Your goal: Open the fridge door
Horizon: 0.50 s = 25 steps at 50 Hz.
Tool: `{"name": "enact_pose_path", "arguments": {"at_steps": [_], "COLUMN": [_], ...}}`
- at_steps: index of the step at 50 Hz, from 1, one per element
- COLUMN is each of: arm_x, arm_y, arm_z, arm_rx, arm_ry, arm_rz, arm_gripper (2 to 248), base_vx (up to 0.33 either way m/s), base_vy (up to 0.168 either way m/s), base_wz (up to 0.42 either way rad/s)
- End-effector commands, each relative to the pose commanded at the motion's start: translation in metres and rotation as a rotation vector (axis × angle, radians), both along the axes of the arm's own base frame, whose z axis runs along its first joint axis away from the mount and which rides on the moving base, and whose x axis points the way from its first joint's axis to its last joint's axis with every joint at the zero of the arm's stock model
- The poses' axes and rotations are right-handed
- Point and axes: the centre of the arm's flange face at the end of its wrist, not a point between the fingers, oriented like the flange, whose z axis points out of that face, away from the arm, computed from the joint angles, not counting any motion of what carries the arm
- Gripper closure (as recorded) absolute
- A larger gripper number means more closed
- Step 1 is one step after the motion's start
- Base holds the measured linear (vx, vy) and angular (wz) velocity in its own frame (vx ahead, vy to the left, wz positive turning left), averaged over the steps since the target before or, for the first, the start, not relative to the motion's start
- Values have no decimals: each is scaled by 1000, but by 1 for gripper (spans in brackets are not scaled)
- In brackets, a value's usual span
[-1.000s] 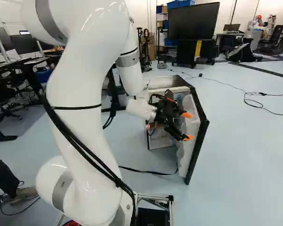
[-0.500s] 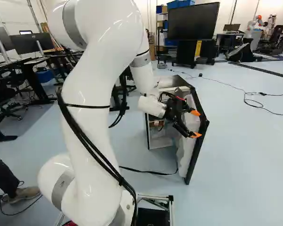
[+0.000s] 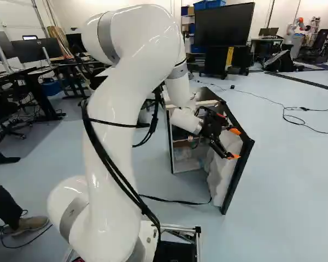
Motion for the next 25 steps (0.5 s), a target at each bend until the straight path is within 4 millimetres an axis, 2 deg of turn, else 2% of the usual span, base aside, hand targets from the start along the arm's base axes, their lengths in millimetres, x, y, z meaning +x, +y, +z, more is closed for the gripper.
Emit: {"name": "enact_pose_path", "arguments": {"at_steps": [25], "arm_x": [21], "arm_y": [-53], "arm_z": [-3], "arm_rx": [-23], "arm_ry": [-48], "arm_rz": [-69], "arm_gripper": [3], "base_vx": [0], "base_vy": [0], "base_wz": [0]}}
